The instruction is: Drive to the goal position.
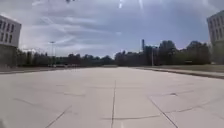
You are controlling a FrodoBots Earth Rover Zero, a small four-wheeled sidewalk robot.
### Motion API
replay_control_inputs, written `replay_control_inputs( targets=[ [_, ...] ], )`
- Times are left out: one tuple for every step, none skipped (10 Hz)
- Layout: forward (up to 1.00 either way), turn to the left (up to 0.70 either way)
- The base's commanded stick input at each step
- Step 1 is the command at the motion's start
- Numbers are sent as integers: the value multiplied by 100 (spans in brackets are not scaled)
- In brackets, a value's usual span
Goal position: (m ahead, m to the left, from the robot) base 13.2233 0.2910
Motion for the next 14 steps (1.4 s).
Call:
replay_control_inputs(
  targets=[
    [50,0],
    [50,0],
    [50,0],
    [50,0],
    [50,0],
    [50,0],
    [50,0],
    [50,0],
    [50,0],
    [50,0],
    [50,0],
    [50,0],
    [50,0],
    [50,0]
  ],
)
